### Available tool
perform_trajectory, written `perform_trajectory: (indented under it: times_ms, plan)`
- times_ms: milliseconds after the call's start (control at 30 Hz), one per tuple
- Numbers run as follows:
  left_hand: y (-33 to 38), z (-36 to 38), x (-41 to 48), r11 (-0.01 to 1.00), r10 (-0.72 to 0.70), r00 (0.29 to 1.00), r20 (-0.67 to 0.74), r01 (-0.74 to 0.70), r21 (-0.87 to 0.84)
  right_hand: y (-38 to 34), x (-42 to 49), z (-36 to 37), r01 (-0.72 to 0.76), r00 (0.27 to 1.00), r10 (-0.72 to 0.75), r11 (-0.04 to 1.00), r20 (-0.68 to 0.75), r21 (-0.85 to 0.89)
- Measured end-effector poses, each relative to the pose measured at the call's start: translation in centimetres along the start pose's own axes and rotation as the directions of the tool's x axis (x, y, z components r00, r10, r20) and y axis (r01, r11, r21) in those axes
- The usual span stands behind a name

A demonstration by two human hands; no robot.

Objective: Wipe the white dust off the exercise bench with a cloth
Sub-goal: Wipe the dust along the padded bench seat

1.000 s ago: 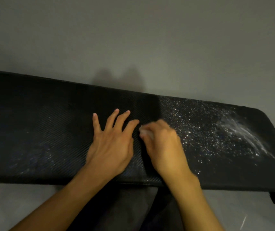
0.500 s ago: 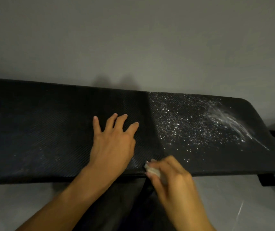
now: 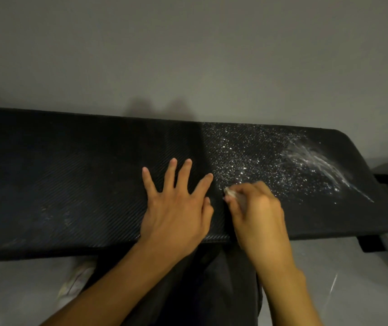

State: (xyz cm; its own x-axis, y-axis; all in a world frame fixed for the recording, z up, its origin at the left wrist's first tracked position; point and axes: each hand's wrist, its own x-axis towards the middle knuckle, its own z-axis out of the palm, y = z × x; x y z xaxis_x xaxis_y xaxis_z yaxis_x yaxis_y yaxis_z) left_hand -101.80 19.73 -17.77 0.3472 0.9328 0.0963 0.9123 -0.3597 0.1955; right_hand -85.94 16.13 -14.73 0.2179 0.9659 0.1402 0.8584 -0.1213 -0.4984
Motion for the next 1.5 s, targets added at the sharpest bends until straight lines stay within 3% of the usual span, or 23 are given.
perform_trajectory:
  times_ms: [167,367,433,533,633,733,900,1100,1167,1267,1500]
  plan:
    - [0.2,0.3,0.0,1.000,0.001,1.000,-0.010,-0.001,0.008,0.1,-2.0,-0.4,0.036,0.992,-0.053,0.988,0.115,0.151]
    - [0.2,0.4,-0.1,1.000,-0.004,1.000,-0.013,0.005,0.024,-0.4,2.1,0.5,0.018,1.000,-0.017,0.999,0.012,-0.043]
    - [0.2,0.4,-0.1,1.000,0.004,1.000,-0.008,-0.003,0.024,-0.5,1.2,0.5,0.066,0.995,-0.067,0.998,0.069,0.025]
    - [0.2,0.5,0.0,0.999,0.004,1.000,-0.005,-0.004,0.031,0.2,-1.0,-0.7,0.020,0.993,-0.034,0.993,0.117,0.113]
    - [0.3,0.4,0.1,1.000,-0.004,1.000,0.008,0.003,0.030,0.3,1.1,-0.1,-0.010,1.000,0.010,1.000,0.006,0.017]
    - [0.2,0.2,0.0,1.000,-0.009,1.000,0.015,0.009,0.022,-1.1,3.0,0.9,0.035,0.999,-0.033,0.996,0.018,-0.078]
    - [0.2,0.2,0.0,1.000,-0.001,1.000,0.016,0.000,0.008,-0.3,-0.3,-0.5,0.042,0.994,-0.047,0.998,0.097,0.051]
    - [0.2,0.1,-0.2,1.000,-0.009,1.000,0.025,0.009,0.005,-1.3,4.2,1.0,0.036,0.999,-0.034,0.993,0.023,-0.115]
    - [0.1,0.1,-0.2,1.000,-0.009,0.999,0.031,0.009,0.001,-1.3,3.6,0.8,0.104,0.990,-0.099,0.994,0.102,-0.039]
    - [0.2,0.2,-0.1,1.000,-0.001,0.999,0.036,0.001,0.009,-0.4,1.2,-0.6,0.090,0.983,-0.101,0.993,0.153,0.078]
    - [0.2,0.1,-0.2,1.000,-0.010,0.999,0.044,0.009,0.022,-1.7,6.1,0.9,0.068,0.995,-0.063,0.996,0.082,-0.055]
